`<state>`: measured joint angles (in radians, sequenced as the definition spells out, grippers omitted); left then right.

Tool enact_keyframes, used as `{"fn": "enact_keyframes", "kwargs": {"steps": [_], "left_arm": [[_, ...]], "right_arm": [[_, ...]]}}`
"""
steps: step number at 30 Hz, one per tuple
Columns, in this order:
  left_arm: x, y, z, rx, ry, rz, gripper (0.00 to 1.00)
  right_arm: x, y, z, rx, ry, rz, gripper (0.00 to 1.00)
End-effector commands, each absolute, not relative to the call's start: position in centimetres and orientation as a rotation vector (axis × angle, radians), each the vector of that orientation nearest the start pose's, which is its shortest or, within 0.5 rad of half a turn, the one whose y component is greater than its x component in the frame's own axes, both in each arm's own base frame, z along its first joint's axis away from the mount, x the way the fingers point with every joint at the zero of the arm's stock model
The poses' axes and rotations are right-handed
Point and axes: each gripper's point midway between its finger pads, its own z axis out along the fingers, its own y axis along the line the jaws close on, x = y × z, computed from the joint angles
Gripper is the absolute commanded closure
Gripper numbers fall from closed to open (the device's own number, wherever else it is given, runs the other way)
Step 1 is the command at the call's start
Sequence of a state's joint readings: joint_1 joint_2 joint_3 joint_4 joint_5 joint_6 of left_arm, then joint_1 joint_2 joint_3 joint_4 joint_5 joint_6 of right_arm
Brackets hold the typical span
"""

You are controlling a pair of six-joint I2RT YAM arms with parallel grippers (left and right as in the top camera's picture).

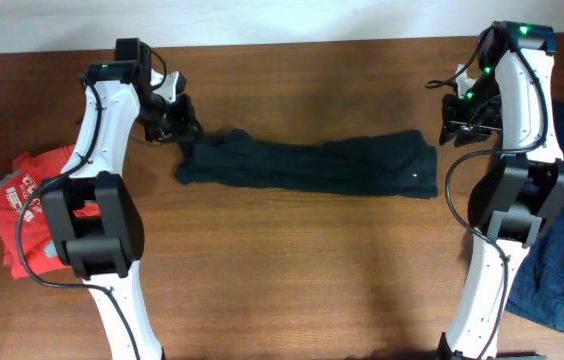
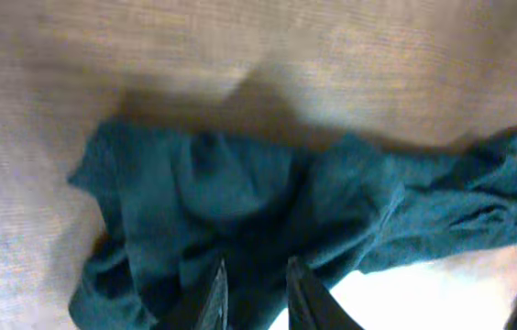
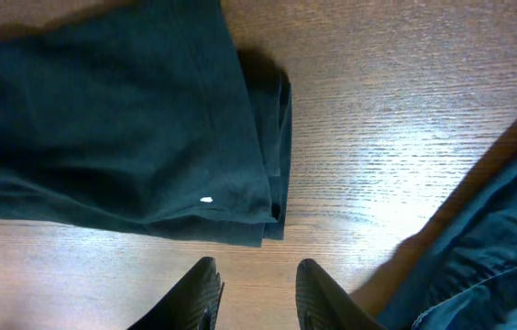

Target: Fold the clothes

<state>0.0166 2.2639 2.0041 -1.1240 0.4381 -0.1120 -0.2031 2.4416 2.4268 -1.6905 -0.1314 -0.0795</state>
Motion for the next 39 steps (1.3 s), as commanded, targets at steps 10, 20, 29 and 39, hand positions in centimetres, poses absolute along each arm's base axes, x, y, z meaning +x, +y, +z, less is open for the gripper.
{"fn": "enact_keyframes", "kwargs": {"steps": [10, 20, 29, 39], "left_arm": [[48.0, -14.6, 16.0, 0.257, 2.701, -0.894, 0.99], [45.3, -12.4, 7.1, 0.209, 2.897, -0.734, 0.99], [43.5, -5.5, -0.1, -0.045, 2.981, -0.564, 0.98], [43.7, -5.7, 1.2, -0.109, 2.931, -0.730, 0.96]], "right_arm": [[43.5, -6.8, 11.2, 0.200, 3.193, 0.210, 0.66], [43.4, -6.8, 11.2, 0.201, 3.198, 0.211, 0.66], [43.2, -6.7, 11.3, 0.203, 3.208, 0.220, 0.65], [43.4, -4.4, 11.4, 0.094, 3.170, 0.466, 0.29]]}}
